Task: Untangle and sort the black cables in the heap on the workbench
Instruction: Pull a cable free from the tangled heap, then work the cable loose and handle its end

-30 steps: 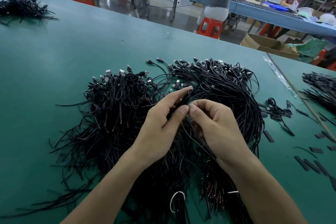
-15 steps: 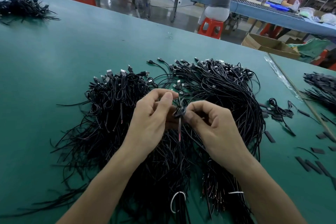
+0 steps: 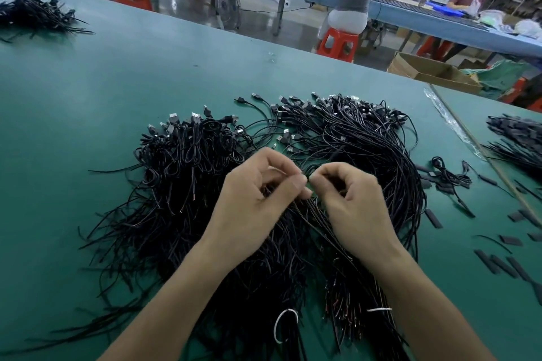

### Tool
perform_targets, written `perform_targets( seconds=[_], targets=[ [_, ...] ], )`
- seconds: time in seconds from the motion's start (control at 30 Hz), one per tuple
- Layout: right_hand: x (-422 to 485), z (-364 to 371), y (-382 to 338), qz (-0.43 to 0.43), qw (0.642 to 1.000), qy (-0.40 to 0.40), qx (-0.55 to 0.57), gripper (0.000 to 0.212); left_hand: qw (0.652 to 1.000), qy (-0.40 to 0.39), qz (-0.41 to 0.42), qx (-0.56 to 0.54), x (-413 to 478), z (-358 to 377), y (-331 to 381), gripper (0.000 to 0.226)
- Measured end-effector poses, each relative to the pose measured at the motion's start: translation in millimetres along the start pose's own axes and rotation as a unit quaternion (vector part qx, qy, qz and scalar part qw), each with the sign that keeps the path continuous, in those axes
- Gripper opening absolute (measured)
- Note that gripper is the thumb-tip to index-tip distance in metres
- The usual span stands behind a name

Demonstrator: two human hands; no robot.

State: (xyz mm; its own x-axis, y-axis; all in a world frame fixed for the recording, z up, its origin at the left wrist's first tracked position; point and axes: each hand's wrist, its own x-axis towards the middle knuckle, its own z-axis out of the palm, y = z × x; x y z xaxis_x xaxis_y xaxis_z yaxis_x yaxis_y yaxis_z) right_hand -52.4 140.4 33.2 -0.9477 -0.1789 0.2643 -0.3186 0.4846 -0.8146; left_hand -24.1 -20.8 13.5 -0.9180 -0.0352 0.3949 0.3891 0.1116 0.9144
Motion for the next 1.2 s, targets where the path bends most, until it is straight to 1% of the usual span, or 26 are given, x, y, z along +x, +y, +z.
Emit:
perform_targets(
  seconds=[0.07,0.1,0.13,0.17,0.27,0.33,0.43,0.5,0.57,0.63,0.7,0.77,0.83,0.87,0.93,1.07,1.13,1.17,1.2],
  targets=[
    [1.5,-2.0,-1.1,-0.005,0.999,0.032,0.02,0.012,0.993,-0.009,0.032,0.116,-2.5,3.2,-4.8,0.011],
    [1.2,-1.4,-2.6,-0.01,0.998,0.045,0.03,0.012,0.989,-0.015,0.034,0.143,-3.6,5.0,-6.2,0.009],
    [0.5,0.0,-4.3,-0.015,0.998,0.056,0.038,0.011,0.989,-0.025,0.025,0.144,-4.8,7.4,-7.2,0.006],
    [-0.6,1.5,-5.6,-0.018,0.997,0.063,0.044,0.01,0.991,-0.036,0.008,0.128,-5.1,9.5,-8.5,0.007],
    [-3.4,5.0,-7.6,-0.025,0.997,0.059,0.046,0.008,0.997,-0.043,-0.051,0.038,-2.9,10.4,-6.8,0.035],
    [-5.0,6.0,-7.1,-0.034,0.997,0.04,0.056,0.009,0.994,-0.052,-0.089,-0.038,-0.8,9.0,-5.5,0.049],
    [-10.9,11.1,-8.6,-0.059,0.997,-0.008,0.05,0.013,0.978,-0.054,-0.16,-0.123,0.8,7.6,-7.0,0.062],
    [-14.5,15.0,-8.4,-0.071,0.997,-0.03,0.023,0.016,0.97,-0.064,-0.171,-0.163,2.6,4.5,-7.5,0.073],
    [-15.1,16.4,-8.1,-0.068,0.997,-0.041,0.016,0.019,0.961,-0.092,-0.155,-0.208,4.7,0.7,-5.0,0.08],
    [-13.6,15.7,-7.3,-0.064,0.997,-0.046,0.007,0.027,0.96,-0.108,-0.13,-0.221,4.8,-2.2,-0.9,0.077],
    [-11.0,13.5,-4.8,-0.053,0.998,-0.038,-0.016,0.031,0.971,-0.107,-0.103,-0.185,4.4,-3.6,2.5,0.059],
    [-6.9,10.1,-1.6,-0.032,0.999,-0.018,-0.028,0.021,0.987,-0.1,-0.079,-0.103,3.1,-2.7,2.6,0.033],
    [-3.1,5.8,0.4,-0.026,1.0,0.005,-0.012,0.015,0.996,-0.055,-0.071,0.006,2.8,-1.0,0.0,0.007],
    [-1.8,4.4,0.8,-0.026,1.0,0.015,0.0,0.014,0.997,-0.029,-0.065,0.036,2.2,0.9,-1.4,0.007],
    [-1.0,3.6,0.9,-0.025,0.999,0.027,0.015,0.014,0.998,0.002,-0.048,0.046,1.1,4.0,-3.6,0.018],
    [-3.6,6.2,2.0,-0.025,0.997,0.062,0.037,0.013,0.998,-0.009,-0.03,0.055,-1.3,6.2,-2.8,0.017],
    [-4.7,7.2,-0.9,-0.03,0.994,0.085,0.055,0.011,0.995,-0.014,-0.023,0.094,-3.0,8.1,-3.0,0.007],
    [-4.6,7.7,-3.5,-0.037,0.993,0.092,0.06,0.009,0.993,-0.019,-0.023,0.114,-3.3,9.3,-2.7,0.01],
    [-4.4,8.7,-7.0,-0.049,0.993,0.092,0.061,0.007,0.992,-0.028,-0.028,0.116,-3.4,10.2,-2.7,0.021]
  ],
)
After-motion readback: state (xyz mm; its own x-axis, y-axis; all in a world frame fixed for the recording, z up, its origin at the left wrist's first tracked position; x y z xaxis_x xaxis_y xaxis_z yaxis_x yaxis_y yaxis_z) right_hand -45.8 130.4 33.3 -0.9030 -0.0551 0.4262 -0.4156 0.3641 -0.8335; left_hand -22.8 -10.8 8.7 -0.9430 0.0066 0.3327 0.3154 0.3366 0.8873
